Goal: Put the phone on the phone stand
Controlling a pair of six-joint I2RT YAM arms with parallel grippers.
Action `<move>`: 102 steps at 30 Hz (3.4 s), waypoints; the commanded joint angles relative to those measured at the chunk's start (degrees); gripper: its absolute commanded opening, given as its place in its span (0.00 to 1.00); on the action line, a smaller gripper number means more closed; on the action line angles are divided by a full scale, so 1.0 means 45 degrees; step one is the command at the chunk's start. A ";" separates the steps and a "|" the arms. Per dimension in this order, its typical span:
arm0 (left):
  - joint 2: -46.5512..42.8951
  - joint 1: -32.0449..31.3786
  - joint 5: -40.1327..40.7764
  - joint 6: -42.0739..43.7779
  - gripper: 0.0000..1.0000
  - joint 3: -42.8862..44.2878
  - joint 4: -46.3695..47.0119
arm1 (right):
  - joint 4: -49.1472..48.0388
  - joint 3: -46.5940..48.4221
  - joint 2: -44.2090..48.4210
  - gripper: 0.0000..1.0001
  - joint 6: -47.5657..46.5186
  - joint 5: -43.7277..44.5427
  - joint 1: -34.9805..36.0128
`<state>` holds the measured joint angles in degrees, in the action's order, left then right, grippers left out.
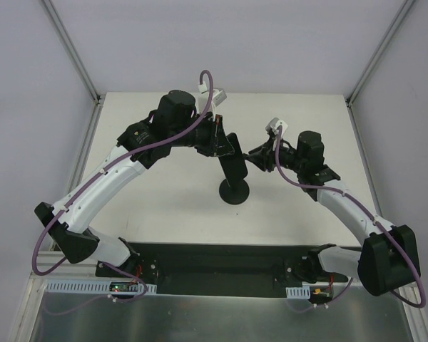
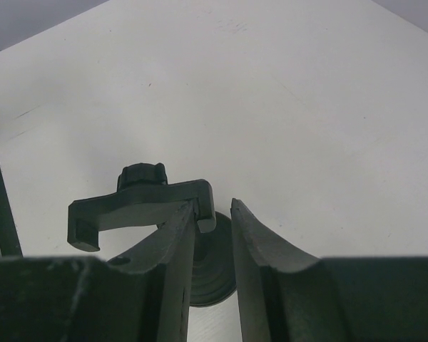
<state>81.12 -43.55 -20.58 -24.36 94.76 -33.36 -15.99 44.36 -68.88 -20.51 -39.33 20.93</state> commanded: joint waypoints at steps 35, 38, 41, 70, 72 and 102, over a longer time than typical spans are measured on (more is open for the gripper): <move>-0.0469 -0.1103 -0.3724 0.5079 0.00 -0.4435 0.9227 | -0.0237 0.0924 -0.0630 0.01 -0.0012 -0.2607 -0.0061; -0.0196 -0.1103 -0.4703 0.5821 0.00 -0.4261 0.9289 | -0.0139 0.1002 -0.0591 0.00 -0.0031 -0.2801 -0.0100; 0.0174 -0.1103 -0.5092 0.6311 0.00 -0.4048 0.9348 | -0.0021 0.1060 -0.0611 0.00 -0.0071 -0.2861 -0.0119; 0.2480 -0.0245 -0.5387 0.9006 0.00 -0.0963 0.5423 | 0.0252 0.1100 -0.0591 0.00 -0.0227 -0.3134 -0.0139; 0.2597 -0.0205 -0.5855 0.9124 0.00 -0.0824 0.5189 | 0.0272 0.1080 -0.0552 0.00 -0.0246 -0.3193 -0.0119; 0.2014 0.0186 0.0529 0.7488 0.00 -0.0783 0.2844 | -0.1463 -0.0070 0.0421 0.00 0.1021 0.0161 0.0387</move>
<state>95.55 -44.03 -41.58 16.73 91.92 -22.26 -14.59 46.11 -72.20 -19.94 -45.60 20.95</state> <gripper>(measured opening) 0.050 0.034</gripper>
